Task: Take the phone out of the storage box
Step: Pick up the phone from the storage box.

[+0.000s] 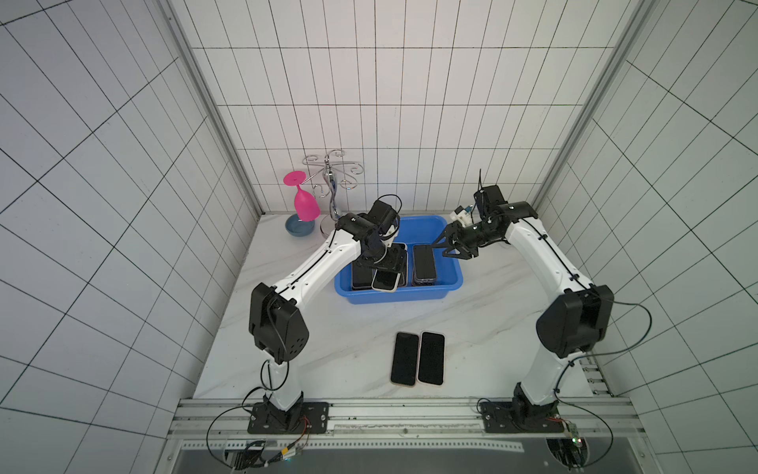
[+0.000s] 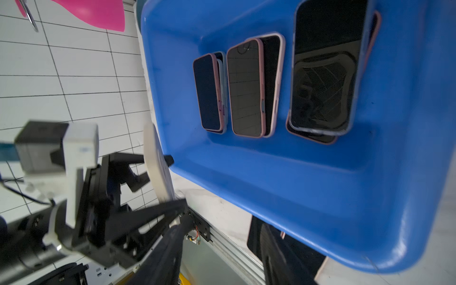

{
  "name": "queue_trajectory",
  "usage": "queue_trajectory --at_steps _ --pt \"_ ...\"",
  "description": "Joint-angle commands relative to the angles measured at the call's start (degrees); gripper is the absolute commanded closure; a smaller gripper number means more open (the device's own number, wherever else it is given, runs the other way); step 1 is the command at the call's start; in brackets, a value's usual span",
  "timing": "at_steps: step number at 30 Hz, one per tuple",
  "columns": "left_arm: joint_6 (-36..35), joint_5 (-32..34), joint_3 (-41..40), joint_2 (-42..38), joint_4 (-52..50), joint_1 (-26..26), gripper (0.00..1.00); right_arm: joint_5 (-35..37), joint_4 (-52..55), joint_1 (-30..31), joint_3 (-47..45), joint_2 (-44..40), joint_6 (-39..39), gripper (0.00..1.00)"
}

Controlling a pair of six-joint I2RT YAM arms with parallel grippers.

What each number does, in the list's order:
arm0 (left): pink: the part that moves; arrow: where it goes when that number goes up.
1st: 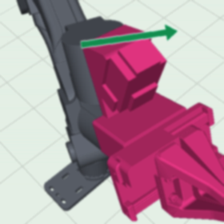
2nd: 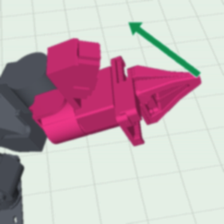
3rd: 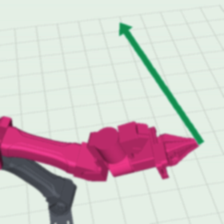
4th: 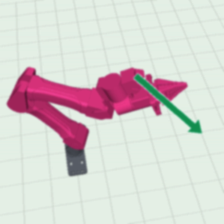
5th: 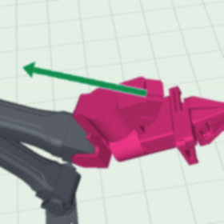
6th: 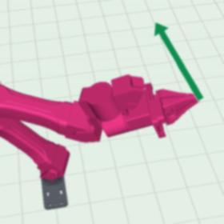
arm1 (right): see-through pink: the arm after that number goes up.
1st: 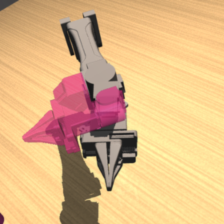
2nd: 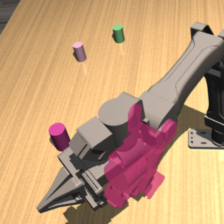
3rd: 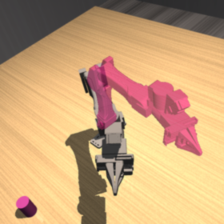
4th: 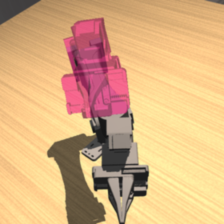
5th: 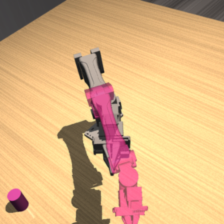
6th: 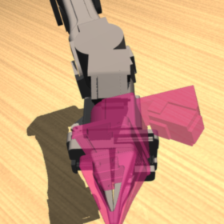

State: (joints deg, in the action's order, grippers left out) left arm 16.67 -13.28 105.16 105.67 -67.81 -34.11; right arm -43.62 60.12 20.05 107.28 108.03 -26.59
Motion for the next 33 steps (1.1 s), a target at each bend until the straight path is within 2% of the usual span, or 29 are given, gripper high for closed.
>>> queue_trajectory --at_steps 1,4,9,17,24,33 --pt "-0.6 -4.5 -1.1 -1.1 3.8 0.1 0.35 -4.1 2.6 2.2 5.8 4.8 -1.3 0.46" --pt "-0.2 -4.7 -1.3 -0.8 3.8 -0.2 0.34 -4.9 2.4 4.5 7.3 6.2 -0.6 0.46" --pt "-0.1 -5.0 -1.0 0.2 4.0 -0.4 0.34 -5.8 -1.0 6.4 3.5 5.0 -1.2 0.45" --pt "-0.1 -5.6 -0.9 1.5 4.2 -0.5 0.35 -6.4 -1.8 6.7 3.8 4.5 -1.1 0.46" --pt "-0.3 -6.0 -1.3 2.0 4.0 -0.5 0.36 -3.9 -0.6 5.4 4.4 4.2 -0.6 0.46" --pt "-0.8 -6.6 -1.6 2.5 3.6 -0.5 0.36 -3.0 3.5 4.4 10.9 6.8 1.0 0.45"
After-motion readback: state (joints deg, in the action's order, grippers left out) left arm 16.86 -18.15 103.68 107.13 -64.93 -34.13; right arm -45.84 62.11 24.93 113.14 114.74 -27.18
